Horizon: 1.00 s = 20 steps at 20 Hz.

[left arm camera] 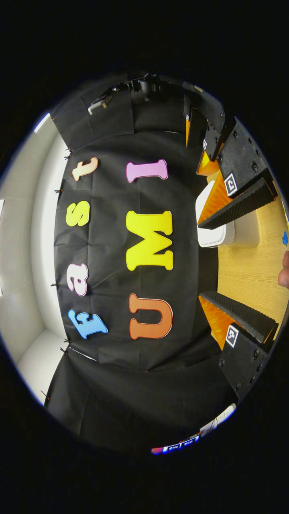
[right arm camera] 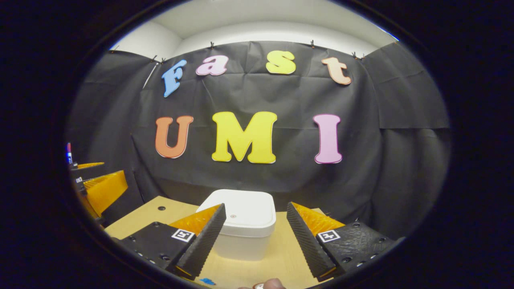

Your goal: Press the lid of the desktop garbage bin to open it, pick up the crumpled paper on the desktop and throw it into the bin, then pick up the pop can on the desktop and drop it into the bin, and finally close the garbage bin lid.

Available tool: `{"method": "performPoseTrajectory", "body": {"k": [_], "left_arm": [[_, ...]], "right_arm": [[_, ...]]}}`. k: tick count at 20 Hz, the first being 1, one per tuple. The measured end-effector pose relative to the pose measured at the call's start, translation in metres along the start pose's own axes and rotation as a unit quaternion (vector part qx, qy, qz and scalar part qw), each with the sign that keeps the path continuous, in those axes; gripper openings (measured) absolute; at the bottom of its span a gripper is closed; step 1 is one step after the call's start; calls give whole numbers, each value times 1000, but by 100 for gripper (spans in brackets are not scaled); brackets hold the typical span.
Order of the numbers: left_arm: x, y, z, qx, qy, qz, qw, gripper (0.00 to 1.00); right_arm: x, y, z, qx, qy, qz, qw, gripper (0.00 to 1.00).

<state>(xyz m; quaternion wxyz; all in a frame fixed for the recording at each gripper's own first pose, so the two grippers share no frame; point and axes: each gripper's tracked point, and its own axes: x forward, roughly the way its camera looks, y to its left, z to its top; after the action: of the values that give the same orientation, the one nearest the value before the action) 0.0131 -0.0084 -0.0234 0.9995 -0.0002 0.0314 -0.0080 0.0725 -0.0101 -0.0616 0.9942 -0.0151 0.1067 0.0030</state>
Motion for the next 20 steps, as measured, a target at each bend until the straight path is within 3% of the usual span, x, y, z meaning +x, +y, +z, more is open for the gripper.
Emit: {"method": "performPoseTrajectory", "body": {"k": [7, 9, 11, 13, 15, 16, 18, 19, 20], "left_arm": [[6, 8, -2, 3, -3, 12, 1000, 100], [6, 10, 1, 5, -6, 17, 1000, 100], [10, 11, -1, 5, -6, 19, 1000, 100], [11, 12, -2, 5, -5, 23, 1000, 100], [11, 13, -2, 5, -4, 26, 1000, 100], [13, 14, -4, 5, -3, 27, 1000, 100], [14, 16, -4, 5, -1, 29, 1000, 100], [14, 17, -4, 5, -1, 29, 1000, 100], [15, 17, -5, 5, 0, 30, 1000, 100]], "right_arm": [[51, -1, -6, -13, 39, 8, 999, 95], [63, 1, -11, -17, 46, 16, 999, 89], [75, 6, -15, -22, 60, 28, 998, 82], [82, 9, -19, -23, 67, 32, 997, 67], [91, 12, -23, -28, 72, 36, 996, 49], [94, 13, -24, -29, 74, 38, 996, 35], [102, 16, -30, -25, 83, 43, 995, 38], [105, 18, -35, -21, 89, 46, 995, 31], [109, 20, -38, -16, 94, 50, 994, 31]]}}
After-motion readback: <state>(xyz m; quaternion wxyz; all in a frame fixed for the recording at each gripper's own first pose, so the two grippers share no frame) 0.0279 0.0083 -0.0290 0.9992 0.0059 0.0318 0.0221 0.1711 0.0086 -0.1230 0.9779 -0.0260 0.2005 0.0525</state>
